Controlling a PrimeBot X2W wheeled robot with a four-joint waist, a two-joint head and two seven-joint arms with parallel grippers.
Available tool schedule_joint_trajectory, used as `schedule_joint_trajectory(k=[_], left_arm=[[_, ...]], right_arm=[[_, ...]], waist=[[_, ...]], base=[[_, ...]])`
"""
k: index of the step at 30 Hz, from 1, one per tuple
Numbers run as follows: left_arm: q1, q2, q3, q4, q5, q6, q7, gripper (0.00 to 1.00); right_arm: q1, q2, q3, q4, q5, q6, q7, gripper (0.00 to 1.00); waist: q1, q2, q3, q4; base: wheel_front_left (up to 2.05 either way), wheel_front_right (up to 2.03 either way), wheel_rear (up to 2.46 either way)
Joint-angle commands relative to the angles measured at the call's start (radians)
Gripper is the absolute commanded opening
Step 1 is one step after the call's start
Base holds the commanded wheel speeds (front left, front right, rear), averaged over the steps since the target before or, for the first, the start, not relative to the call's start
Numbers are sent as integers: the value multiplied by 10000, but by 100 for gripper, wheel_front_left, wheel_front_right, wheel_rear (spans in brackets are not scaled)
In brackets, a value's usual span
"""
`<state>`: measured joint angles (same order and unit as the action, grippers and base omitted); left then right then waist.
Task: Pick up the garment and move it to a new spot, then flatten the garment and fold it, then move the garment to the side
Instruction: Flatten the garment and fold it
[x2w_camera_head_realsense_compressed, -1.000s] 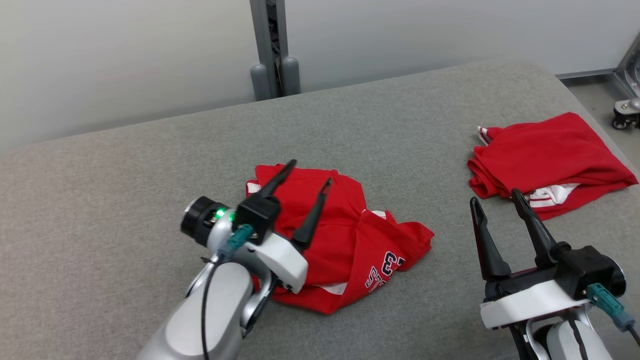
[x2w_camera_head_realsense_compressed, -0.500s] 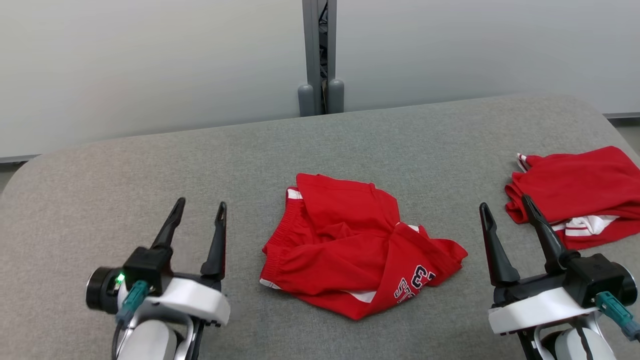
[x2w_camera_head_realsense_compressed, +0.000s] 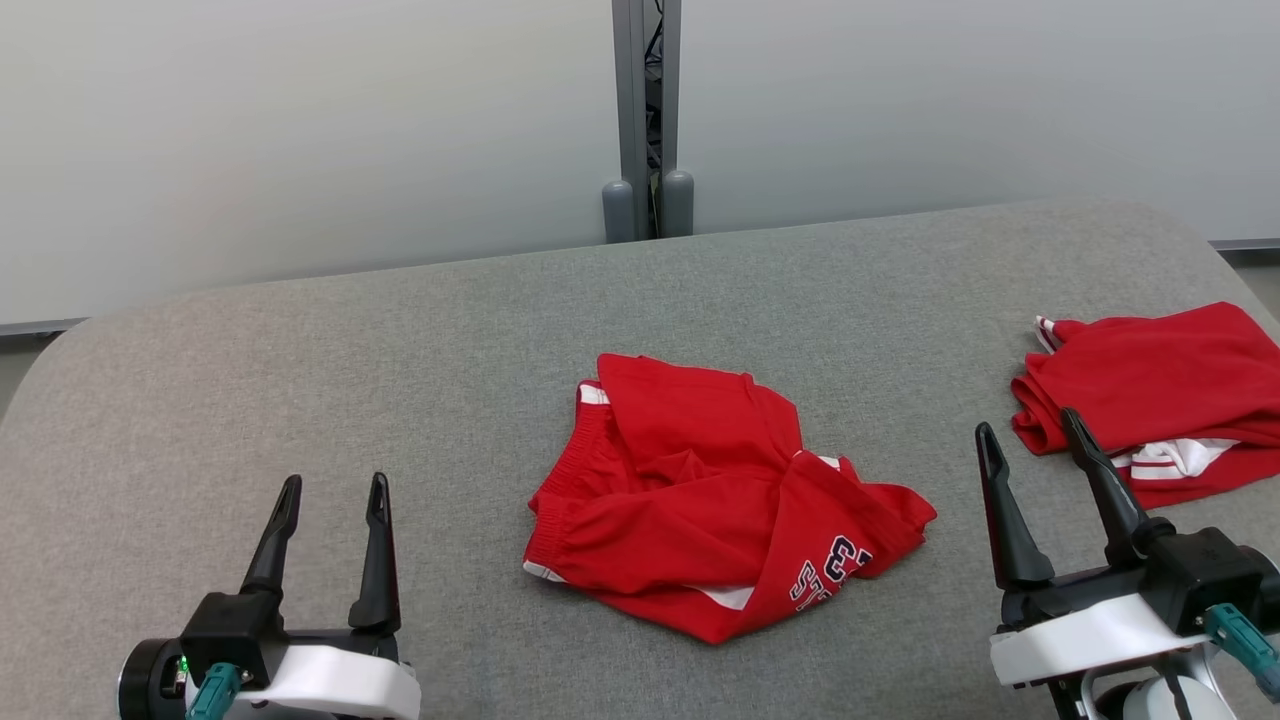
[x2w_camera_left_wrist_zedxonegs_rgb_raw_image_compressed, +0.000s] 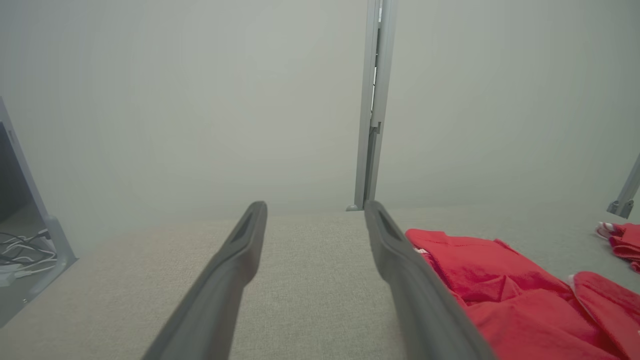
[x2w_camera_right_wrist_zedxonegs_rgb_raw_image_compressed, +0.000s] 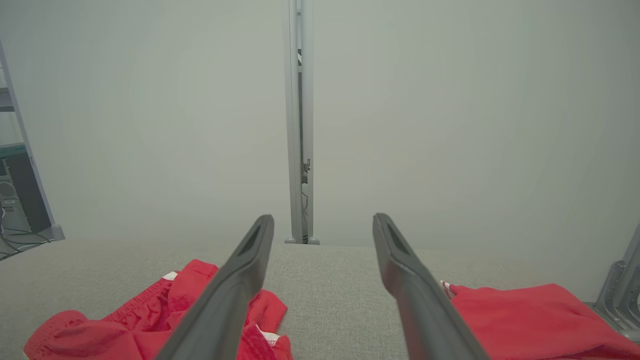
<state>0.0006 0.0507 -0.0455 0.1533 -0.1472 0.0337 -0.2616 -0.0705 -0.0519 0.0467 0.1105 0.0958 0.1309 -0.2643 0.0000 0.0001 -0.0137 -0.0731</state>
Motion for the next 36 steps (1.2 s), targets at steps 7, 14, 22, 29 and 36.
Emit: schedule_joint_trajectory(k=[7,14,22,29,36], left_arm=[[76,18,-227,-71,-218,49,-33,100],[-228,52,-575,582,234,-826,-33,100],[-1416,1285,-2644,2758,1091,-1640,-33,100],[-2786,2279,-5562,4409,-204,-1638,-35,100],[-4079,2526,-7084,5264,-1227,-1641,-35,100]], right_arm=[[79,-51,112,53,-60,-2,-1,100],[27,-58,177,102,-46,-2,-1,100],[-74,-99,396,222,-55,-2,-1,100],[-244,-100,498,285,-34,-2,-2,100],[-445,-74,494,268,16,-2,-2,100]], waist=[[0,-1,-61,-64],[0,-1,33,-143],[0,-1,338,-253],[0,-1,645,-425],[0,-1,1013,-580]], base=[[0,0,0],[0,0,0],[0,0,0],[0,0,0],[0,0,0]])
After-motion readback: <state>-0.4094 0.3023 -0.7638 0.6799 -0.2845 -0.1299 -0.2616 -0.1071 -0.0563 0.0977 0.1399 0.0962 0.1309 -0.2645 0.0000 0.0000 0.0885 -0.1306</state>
